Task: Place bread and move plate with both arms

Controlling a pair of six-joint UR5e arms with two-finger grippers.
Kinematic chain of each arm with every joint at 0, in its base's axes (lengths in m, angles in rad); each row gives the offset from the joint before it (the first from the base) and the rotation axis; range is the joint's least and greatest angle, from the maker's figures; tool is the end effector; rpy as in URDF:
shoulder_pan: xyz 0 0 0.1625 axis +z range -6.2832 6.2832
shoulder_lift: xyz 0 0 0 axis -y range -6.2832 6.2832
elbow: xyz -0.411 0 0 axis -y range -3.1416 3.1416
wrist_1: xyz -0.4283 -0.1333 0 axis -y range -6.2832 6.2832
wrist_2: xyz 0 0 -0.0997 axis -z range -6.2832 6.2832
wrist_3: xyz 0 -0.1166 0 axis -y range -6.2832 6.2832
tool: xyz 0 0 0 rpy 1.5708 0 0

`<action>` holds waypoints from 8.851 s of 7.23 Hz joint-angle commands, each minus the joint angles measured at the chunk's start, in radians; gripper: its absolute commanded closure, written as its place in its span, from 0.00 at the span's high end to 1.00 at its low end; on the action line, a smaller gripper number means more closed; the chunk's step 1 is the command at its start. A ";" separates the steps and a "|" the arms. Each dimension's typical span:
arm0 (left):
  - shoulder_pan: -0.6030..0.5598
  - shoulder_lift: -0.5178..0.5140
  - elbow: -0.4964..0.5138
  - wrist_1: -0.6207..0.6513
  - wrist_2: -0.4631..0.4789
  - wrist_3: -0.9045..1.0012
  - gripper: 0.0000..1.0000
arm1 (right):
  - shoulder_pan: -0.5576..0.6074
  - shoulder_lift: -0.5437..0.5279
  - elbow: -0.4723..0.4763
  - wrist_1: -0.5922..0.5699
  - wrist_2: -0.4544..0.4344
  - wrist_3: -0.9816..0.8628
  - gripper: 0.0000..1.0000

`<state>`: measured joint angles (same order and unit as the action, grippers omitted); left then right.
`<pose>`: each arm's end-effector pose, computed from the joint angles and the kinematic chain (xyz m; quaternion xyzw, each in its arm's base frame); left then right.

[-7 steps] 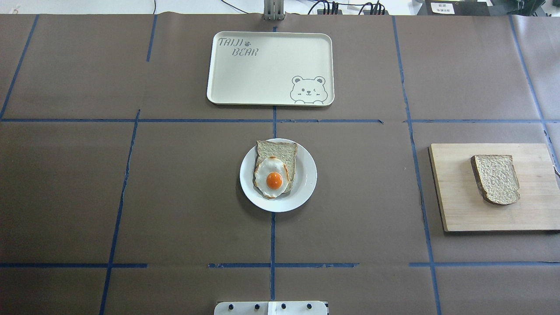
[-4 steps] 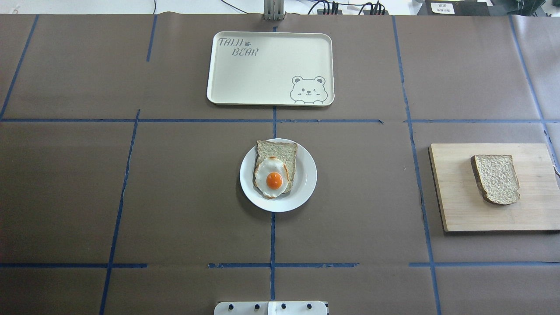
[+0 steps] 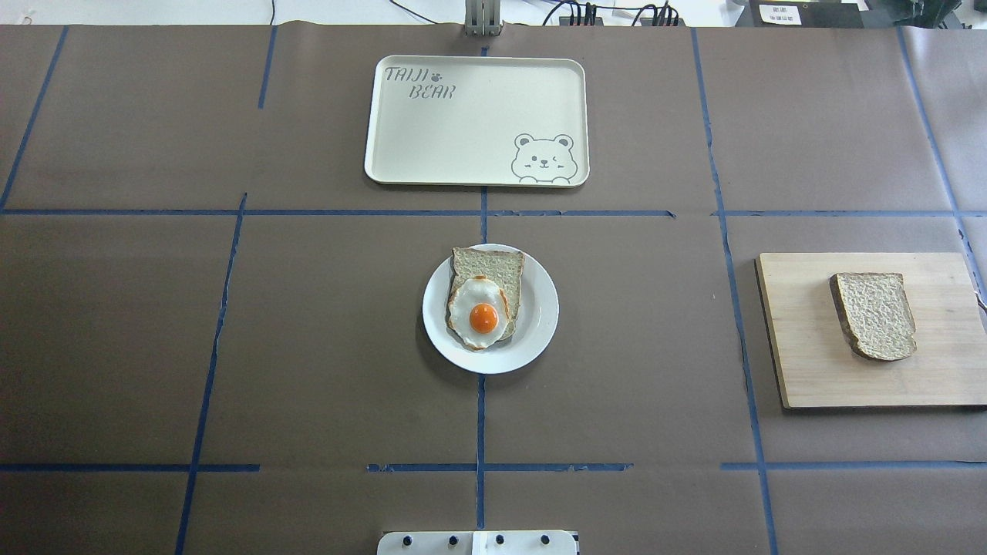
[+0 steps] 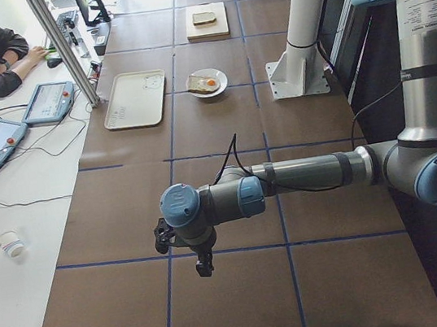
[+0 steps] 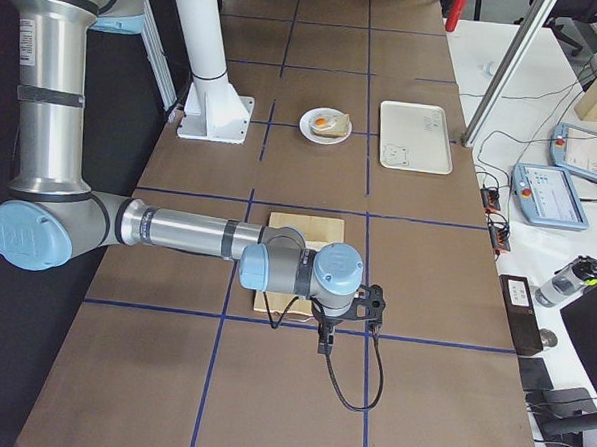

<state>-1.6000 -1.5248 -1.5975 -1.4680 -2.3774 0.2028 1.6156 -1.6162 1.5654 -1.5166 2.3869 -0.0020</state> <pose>-0.0637 -0.4968 0.6736 -0.0104 0.3956 0.0557 0.9167 0.0711 -0.5064 0.6744 0.0108 -0.3967 0.0190 0.9177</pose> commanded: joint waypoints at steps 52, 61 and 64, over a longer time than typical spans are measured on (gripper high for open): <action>-0.002 -0.006 -0.001 -0.006 -0.005 0.000 1.00 | -1.131 0.369 0.274 0.880 -0.648 1.551 0.00; 0.000 -0.008 -0.002 -0.005 -0.006 -0.003 1.00 | -1.209 0.460 0.051 0.877 -0.739 1.504 0.00; 0.000 -0.009 -0.001 -0.006 -0.006 -0.003 1.00 | -1.208 0.466 0.050 0.882 -0.739 1.513 0.72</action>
<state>-1.6000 -1.5335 -1.5990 -1.4736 -2.3838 0.1994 0.4067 -1.1535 1.6147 -0.6363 1.6474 1.5048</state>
